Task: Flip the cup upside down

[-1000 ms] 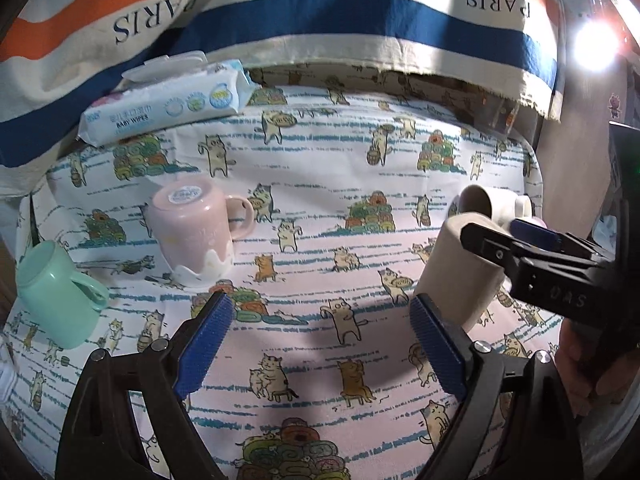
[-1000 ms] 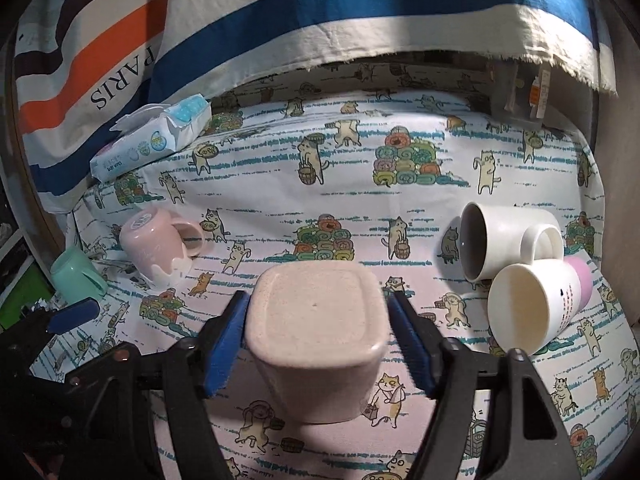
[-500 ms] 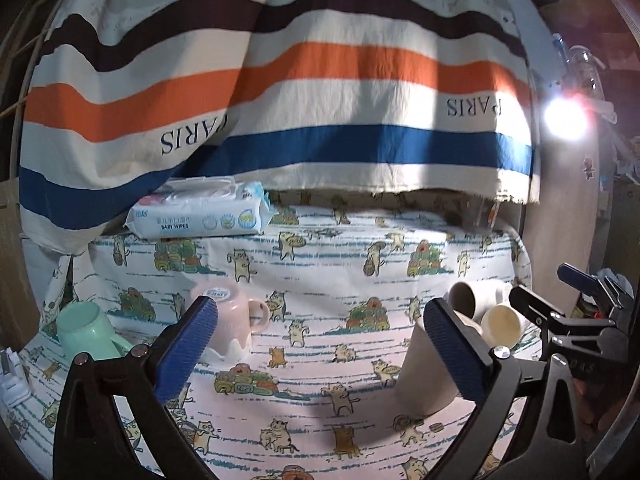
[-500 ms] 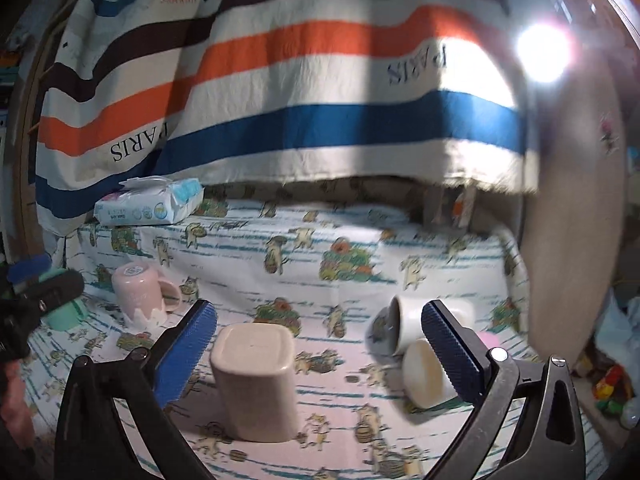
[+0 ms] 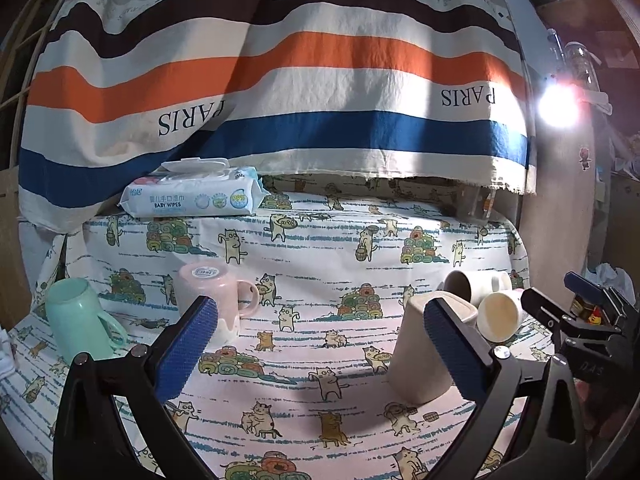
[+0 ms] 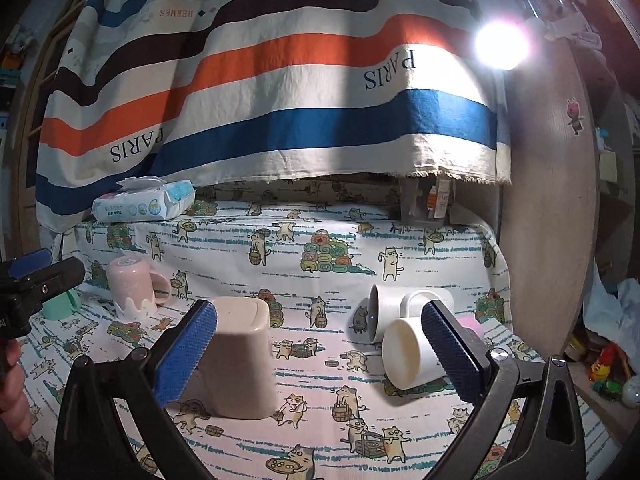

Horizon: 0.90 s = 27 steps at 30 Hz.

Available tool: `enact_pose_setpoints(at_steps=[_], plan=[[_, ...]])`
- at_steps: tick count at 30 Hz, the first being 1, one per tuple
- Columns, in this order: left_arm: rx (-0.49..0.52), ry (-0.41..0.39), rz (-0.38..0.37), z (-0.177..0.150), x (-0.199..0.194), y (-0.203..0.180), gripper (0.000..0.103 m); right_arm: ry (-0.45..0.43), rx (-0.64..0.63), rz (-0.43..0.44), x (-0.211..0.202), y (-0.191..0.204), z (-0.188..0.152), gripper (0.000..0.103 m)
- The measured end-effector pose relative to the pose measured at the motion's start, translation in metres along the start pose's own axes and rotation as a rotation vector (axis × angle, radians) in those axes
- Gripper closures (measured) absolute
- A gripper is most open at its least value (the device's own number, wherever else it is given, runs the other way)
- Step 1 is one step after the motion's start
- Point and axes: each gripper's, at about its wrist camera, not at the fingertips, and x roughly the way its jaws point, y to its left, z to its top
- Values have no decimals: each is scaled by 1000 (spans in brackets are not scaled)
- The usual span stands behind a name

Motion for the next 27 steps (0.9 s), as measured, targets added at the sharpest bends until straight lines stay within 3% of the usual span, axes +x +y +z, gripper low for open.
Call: enact_pose_setpoints(at_steps=[11,17,27], plan=[[82,14,47,-15,11,-18,1,22,28,32,7,-3,-4,0],[89,46,38,-18,14,-21,0,150,24,40,28,0,-9,0],[94,52,50,-18,16,-22,0,148,23,35,28,0,-11,0]])
